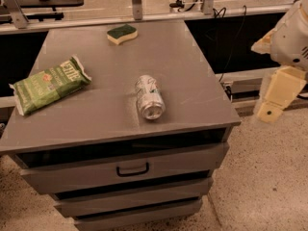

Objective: Place 7up can upright

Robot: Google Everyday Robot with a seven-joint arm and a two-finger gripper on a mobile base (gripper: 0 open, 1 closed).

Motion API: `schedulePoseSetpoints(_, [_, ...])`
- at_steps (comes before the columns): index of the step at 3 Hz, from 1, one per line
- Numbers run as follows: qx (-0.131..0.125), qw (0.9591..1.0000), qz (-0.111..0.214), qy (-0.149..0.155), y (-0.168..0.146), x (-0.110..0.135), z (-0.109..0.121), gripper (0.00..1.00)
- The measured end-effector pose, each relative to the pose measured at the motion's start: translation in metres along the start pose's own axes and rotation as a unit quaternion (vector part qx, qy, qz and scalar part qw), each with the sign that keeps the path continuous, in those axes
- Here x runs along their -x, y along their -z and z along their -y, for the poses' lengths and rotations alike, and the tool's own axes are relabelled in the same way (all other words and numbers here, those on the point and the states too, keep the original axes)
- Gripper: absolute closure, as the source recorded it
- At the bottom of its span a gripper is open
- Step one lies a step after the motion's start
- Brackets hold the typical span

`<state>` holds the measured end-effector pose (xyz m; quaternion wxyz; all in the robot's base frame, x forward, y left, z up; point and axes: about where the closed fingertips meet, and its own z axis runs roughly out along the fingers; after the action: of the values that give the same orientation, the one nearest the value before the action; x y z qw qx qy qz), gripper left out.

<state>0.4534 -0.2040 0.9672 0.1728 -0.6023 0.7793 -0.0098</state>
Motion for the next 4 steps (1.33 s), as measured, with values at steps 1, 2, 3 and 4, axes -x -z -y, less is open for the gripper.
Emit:
schedulePoseSetpoints(1, [0.032, 0.9982, 0.045, -0.024, -0.042, 0.036, 0.019, 0.00])
schedulePoseSetpoints(2, [0.078, 0.9908, 0.078, -0.077, -0.089, 0.073, 0.044, 0.00])
schedulePoseSetpoints(3, [0.116, 0.9787, 0.089, -0.144, -0.128, 0.104, 0.066, 0.00])
schedulePoseSetpoints(4, [0.158, 0.9593, 0.085, -0.218, -0.160, 0.128, 0.082, 0.00])
